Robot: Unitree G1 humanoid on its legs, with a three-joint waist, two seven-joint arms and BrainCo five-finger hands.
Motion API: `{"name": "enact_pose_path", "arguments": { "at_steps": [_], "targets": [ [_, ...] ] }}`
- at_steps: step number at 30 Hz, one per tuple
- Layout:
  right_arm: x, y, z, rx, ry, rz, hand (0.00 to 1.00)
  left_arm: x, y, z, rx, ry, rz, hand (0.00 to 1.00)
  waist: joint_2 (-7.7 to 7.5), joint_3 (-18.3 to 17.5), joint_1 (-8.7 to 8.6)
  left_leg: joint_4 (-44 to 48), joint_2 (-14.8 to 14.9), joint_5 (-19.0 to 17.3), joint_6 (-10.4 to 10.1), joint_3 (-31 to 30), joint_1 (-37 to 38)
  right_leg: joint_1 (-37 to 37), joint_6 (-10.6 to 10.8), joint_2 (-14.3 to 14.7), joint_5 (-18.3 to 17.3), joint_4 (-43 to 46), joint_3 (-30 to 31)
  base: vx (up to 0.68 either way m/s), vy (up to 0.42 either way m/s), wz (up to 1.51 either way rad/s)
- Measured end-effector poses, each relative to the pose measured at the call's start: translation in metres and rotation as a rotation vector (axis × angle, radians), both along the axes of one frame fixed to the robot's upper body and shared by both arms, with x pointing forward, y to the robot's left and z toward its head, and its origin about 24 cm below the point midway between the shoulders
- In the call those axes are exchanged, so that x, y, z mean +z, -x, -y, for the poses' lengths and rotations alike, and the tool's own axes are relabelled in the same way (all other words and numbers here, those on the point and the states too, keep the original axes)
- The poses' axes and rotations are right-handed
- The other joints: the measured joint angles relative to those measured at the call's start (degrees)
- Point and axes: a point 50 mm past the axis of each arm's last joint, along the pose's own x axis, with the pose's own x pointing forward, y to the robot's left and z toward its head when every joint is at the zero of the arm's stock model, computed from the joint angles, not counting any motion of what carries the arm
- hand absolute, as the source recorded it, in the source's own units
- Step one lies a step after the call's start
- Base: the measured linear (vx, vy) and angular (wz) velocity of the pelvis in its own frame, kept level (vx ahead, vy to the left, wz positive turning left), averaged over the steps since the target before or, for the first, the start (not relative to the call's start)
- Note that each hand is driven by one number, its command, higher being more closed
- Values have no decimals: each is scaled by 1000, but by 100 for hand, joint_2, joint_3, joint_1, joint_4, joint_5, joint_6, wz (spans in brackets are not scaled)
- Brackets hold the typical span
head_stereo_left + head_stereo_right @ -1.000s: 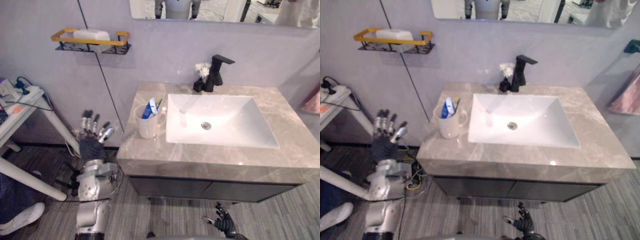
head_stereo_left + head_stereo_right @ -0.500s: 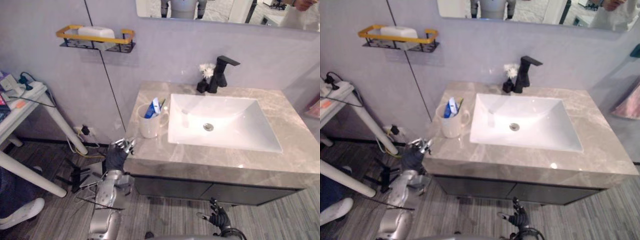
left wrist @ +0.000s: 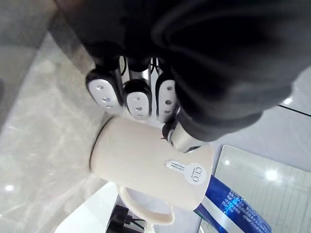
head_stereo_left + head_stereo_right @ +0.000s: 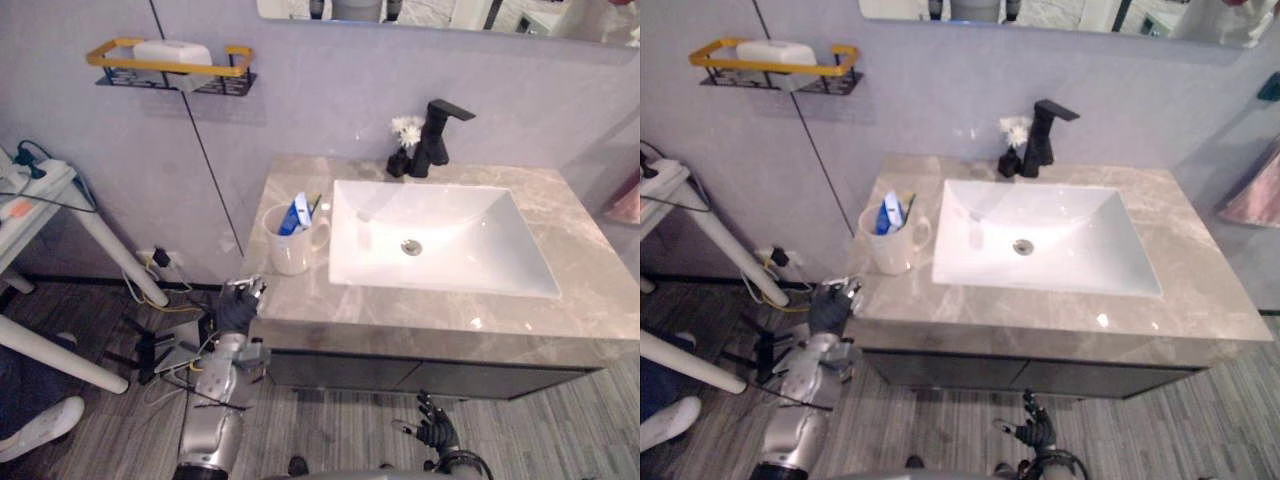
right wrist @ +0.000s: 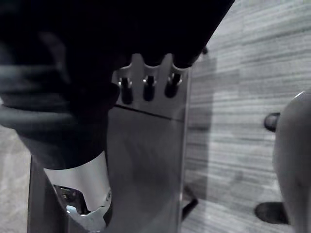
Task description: Organize washtable
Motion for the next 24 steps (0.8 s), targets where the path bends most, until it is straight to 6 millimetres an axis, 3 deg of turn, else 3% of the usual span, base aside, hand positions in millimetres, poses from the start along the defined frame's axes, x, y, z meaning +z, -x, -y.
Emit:
{"name": "enact_pose_path", "arguments": {
  "at_steps": [5,7,24],
  "targets": [
    [3,5,34,-85,41,-2,0,9,-5,-13,33,-62,33,100,16,75,-139,2,25,-13,-20,110,29,-9,-12,29,49,-57,126,-22,-16,-13],
    [4,5,37,-89,48,-1,0,7,-6,-13,30,-62,25,100,25,81,-185,1,33,-14,-22,123,29,-19,-12,35,49,-58,139,-22,-14,-4],
    [4,-2,32,-81,24,17,0,10,-19,-10,35,-66,30,100,52,242,-193,2,47,-27,-37,269,-11,-146,-18,50,97,-53,296,-8,-4,-4]
  ]
}}
